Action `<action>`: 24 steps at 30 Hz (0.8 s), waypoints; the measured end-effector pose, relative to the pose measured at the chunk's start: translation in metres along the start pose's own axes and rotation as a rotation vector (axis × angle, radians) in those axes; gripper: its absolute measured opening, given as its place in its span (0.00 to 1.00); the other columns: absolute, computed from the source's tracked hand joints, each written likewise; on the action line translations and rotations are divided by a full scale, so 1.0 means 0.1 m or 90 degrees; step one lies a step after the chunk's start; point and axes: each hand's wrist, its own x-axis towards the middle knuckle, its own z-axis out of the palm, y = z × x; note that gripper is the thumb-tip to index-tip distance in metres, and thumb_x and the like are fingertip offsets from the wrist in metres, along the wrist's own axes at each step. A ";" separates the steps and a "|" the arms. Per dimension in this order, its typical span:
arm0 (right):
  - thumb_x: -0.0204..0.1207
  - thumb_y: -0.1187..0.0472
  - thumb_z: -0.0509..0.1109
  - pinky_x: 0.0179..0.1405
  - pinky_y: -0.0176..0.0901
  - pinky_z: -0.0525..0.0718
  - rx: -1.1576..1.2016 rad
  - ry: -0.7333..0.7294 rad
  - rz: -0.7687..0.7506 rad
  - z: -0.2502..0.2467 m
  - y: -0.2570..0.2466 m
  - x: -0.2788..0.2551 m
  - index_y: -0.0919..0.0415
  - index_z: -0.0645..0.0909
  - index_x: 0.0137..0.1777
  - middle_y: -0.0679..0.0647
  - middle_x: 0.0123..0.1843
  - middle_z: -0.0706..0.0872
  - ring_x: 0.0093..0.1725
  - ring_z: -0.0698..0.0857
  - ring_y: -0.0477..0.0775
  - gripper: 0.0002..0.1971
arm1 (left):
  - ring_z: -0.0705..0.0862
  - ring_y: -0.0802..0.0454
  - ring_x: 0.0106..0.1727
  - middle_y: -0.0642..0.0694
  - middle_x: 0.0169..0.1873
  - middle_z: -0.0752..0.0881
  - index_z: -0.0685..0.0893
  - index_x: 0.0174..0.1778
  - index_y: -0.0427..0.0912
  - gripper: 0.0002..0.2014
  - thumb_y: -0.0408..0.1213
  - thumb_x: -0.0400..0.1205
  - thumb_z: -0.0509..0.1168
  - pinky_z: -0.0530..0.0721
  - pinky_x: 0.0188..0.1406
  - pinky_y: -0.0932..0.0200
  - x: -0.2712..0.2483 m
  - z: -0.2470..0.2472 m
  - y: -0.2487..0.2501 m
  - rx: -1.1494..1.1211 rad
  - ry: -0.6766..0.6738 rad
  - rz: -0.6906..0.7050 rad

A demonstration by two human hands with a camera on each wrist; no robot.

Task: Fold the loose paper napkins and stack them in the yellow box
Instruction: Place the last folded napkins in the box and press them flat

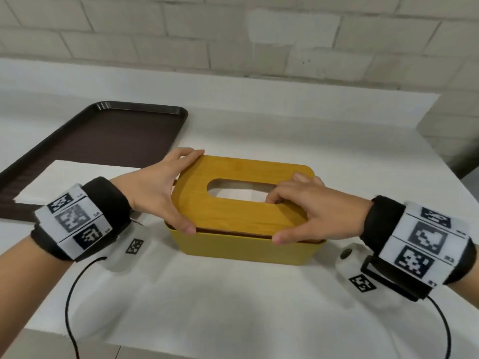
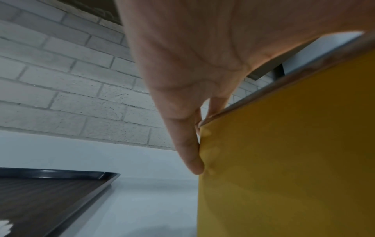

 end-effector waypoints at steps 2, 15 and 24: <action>0.68 0.35 0.68 0.63 0.41 0.60 -0.007 -0.002 -0.010 0.02 0.04 -0.10 0.47 0.70 0.63 0.35 0.50 0.70 0.54 0.61 0.42 0.27 | 0.59 0.62 0.72 0.75 0.65 0.52 0.42 0.80 0.59 0.78 0.77 0.32 0.71 0.64 0.69 0.67 -0.04 0.09 0.05 0.005 -0.003 0.011; 0.43 0.18 0.56 0.79 0.56 0.37 -0.043 0.012 -0.023 0.16 0.25 -0.55 0.38 0.61 0.47 0.34 0.76 0.39 0.77 0.31 0.41 0.35 | 0.53 0.83 0.67 0.74 0.68 0.46 0.38 0.77 0.63 0.70 0.69 0.41 0.72 0.58 0.59 0.89 -0.25 0.48 0.35 0.095 0.022 0.099; 0.37 0.20 0.54 0.66 0.41 0.48 -0.047 0.042 -0.024 0.21 0.24 -0.52 0.48 0.70 0.37 0.41 0.78 0.48 0.73 0.48 0.43 0.36 | 0.53 0.76 0.73 0.70 0.73 0.50 0.41 0.79 0.62 0.69 0.82 0.43 0.64 0.56 0.64 0.87 -0.28 0.50 0.33 0.109 0.037 0.113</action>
